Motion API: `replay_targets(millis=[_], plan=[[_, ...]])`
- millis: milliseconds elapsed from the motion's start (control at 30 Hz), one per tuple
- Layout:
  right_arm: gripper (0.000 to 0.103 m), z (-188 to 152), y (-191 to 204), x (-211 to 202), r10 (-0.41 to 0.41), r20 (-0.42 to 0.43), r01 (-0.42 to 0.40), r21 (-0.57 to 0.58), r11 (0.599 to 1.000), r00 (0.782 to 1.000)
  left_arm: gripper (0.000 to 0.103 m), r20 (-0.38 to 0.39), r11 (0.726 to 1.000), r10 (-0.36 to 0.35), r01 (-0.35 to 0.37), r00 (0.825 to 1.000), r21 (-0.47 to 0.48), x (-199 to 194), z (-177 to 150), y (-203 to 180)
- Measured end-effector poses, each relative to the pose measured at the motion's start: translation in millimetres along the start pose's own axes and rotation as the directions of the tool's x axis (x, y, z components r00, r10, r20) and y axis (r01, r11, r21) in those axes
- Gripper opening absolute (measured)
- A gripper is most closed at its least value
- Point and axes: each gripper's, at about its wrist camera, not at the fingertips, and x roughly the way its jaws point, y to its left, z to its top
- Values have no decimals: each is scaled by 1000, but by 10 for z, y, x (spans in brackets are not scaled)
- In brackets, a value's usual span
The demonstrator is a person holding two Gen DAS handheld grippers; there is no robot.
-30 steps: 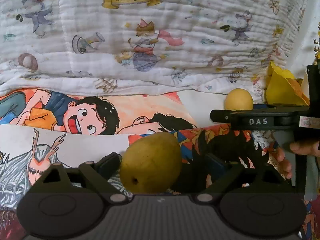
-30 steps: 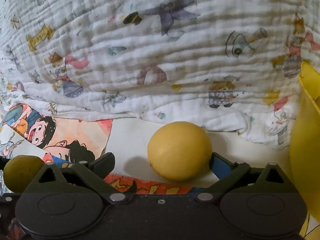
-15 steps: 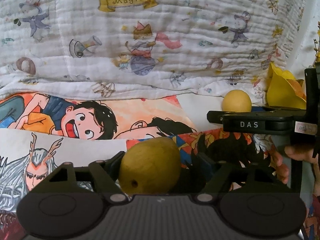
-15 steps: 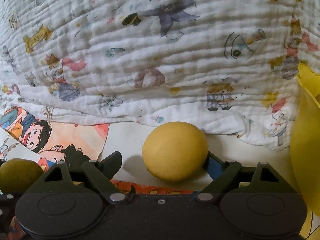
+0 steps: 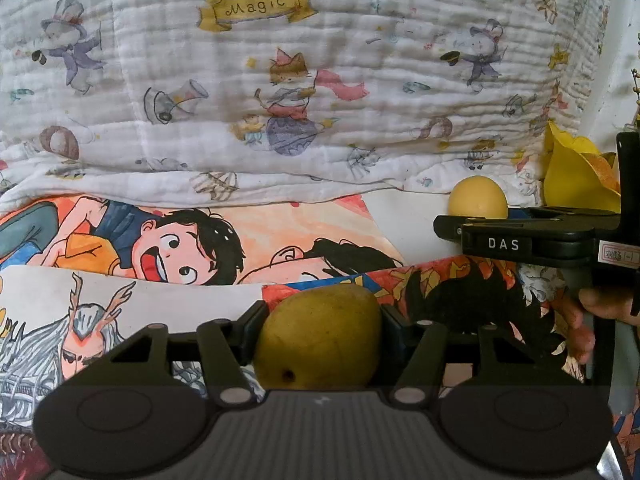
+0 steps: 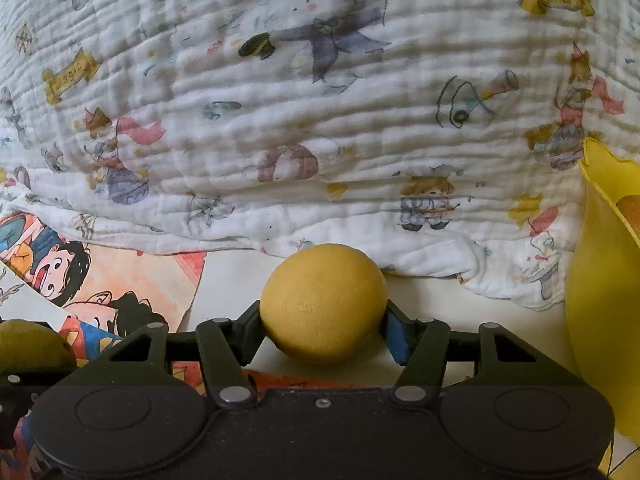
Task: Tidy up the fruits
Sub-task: 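Close the right tool on the lemon while the left tool holds the pear, then carry the pear with the left tool over the tray while the right tool carries the lemon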
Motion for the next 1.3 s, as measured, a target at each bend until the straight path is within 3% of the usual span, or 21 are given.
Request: replay_targets(millis=[567, 900, 1300], plan=[[61, -59, 63, -390, 152, 31, -152, 2, 988, 988, 62, -21, 997, -35, 33, 999, -67, -112, -16, 25], [61, -79, 119, -822, 241, 64, -240, -28, 970, 968, 62, 36, 997, -46, 49, 998, -66, -456, 3, -99], [61, -243, 79, -1392, 276, 94, -269, -86, 959, 956, 62, 86, 996, -74, 79, 994, -52, -900, -107, -334]])
